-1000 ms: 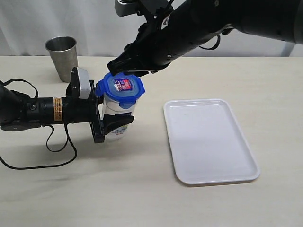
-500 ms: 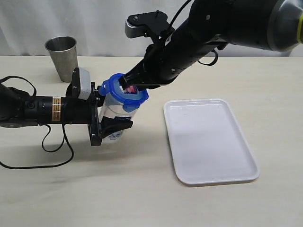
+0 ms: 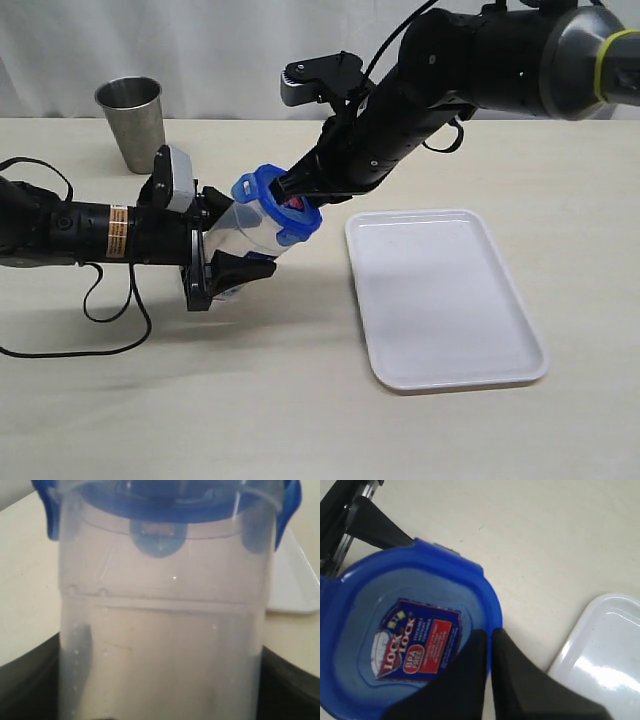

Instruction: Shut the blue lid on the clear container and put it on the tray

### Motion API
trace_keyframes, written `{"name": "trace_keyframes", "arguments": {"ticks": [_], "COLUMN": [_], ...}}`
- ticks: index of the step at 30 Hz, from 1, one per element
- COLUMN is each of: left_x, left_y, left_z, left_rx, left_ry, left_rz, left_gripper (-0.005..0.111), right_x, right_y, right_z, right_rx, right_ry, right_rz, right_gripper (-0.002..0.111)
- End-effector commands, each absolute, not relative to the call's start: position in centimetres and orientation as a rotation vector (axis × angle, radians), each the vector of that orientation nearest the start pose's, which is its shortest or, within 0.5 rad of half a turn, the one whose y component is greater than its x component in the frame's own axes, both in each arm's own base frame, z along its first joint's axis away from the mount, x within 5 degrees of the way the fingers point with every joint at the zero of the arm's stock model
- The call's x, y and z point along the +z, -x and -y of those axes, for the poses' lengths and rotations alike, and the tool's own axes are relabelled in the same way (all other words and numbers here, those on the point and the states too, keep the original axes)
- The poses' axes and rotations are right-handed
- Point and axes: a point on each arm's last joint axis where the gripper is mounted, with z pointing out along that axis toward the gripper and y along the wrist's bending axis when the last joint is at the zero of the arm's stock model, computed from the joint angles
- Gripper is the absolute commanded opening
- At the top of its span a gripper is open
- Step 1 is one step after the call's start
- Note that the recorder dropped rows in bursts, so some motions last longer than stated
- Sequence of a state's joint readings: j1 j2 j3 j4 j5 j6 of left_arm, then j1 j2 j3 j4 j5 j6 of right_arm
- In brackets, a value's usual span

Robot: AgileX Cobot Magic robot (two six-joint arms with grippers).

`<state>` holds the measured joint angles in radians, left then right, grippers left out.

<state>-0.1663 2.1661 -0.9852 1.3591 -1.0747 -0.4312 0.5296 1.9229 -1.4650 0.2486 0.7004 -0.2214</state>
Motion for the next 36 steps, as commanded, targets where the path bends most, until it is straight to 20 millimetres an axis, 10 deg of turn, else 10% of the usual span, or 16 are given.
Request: {"name": "trace_keyframes", "arguments": {"ticks": [1, 13, 36], "left_x": [9.6, 8.7, 8.7], "left_y": [-34.3, -34.6, -34.7], "left_z": [14.0, 13.4, 13.4], "left_rx": [-0.822, -0.711, -0.709], "left_ry": [-1.287, -1.327, -1.322], "left_rz": [-1.545, -1.646, -1.647], "left_gripper": [0.0, 0.0, 0.0], "right_x": [22.2, 29.5, 24.8], "right_y": [-35.2, -33.2, -34.2], "right_z": [-22.4, -22.1, -27.4], "right_rx": [0.373, 0.592, 0.429], "right_ry": [0.803, 0.605, 0.757], "right_rz": [-2.556, -2.392, -2.591], "right_gripper": [0.01, 0.049, 0.042]}}
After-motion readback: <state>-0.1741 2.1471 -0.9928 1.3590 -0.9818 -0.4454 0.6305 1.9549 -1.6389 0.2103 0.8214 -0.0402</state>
